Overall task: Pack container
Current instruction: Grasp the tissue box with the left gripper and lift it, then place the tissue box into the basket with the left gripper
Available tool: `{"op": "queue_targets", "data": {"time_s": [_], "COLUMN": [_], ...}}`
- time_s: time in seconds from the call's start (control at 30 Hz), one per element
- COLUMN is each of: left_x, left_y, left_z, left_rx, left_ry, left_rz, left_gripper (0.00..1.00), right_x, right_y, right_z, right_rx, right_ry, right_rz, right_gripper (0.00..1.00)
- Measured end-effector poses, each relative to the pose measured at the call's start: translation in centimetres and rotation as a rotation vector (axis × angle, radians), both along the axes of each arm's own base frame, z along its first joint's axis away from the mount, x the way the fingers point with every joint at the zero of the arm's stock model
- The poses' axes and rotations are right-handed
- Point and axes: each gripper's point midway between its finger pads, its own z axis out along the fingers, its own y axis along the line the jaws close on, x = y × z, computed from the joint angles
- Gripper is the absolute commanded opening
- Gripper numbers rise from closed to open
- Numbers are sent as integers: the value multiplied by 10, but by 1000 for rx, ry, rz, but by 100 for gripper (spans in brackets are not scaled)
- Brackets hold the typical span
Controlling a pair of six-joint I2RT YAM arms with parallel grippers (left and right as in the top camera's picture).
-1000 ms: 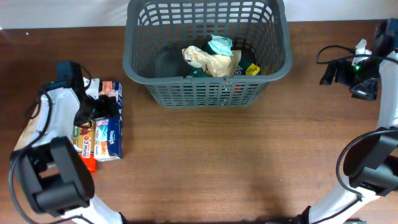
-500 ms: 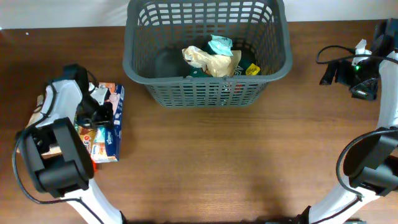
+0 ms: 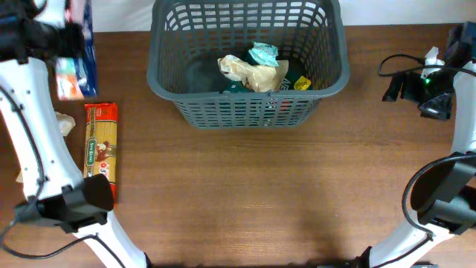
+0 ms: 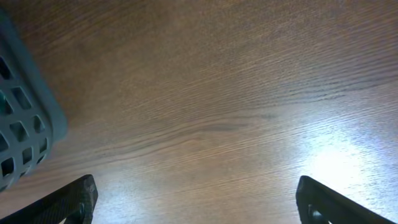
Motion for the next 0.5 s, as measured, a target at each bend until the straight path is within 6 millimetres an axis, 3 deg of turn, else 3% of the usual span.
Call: {"op": "queue_targets", "data": {"time_s": [0.07, 0.1, 0.2, 0.33, 0.4, 0.5], "left_x": [5, 6, 3, -5, -10, -10], "left_y": [-20, -42, -101, -197, -241, -286], "left_z": [41, 68, 95, 90, 75, 41], "left_rx": [60, 108, 230, 402, 465, 527], "left_ry": [-124, -203, -287, -317, -310, -272], "left_rz": [-88, -170, -397, -773, -949, -1136], "left_gripper": [2, 2, 2, 2, 2, 2], "right_x": [0, 0, 0, 0, 0, 0], "right_y": [0, 0, 0, 0, 0, 0], "right_z": [0, 0, 0, 0, 0, 0], "right_rx": [0, 0, 0, 0, 0, 0], "right_ry": [0, -1, 0, -1, 0, 0], "right_rz": [0, 0, 0, 0, 0, 0], "right_gripper": [99, 99, 99, 99, 99, 99]}}
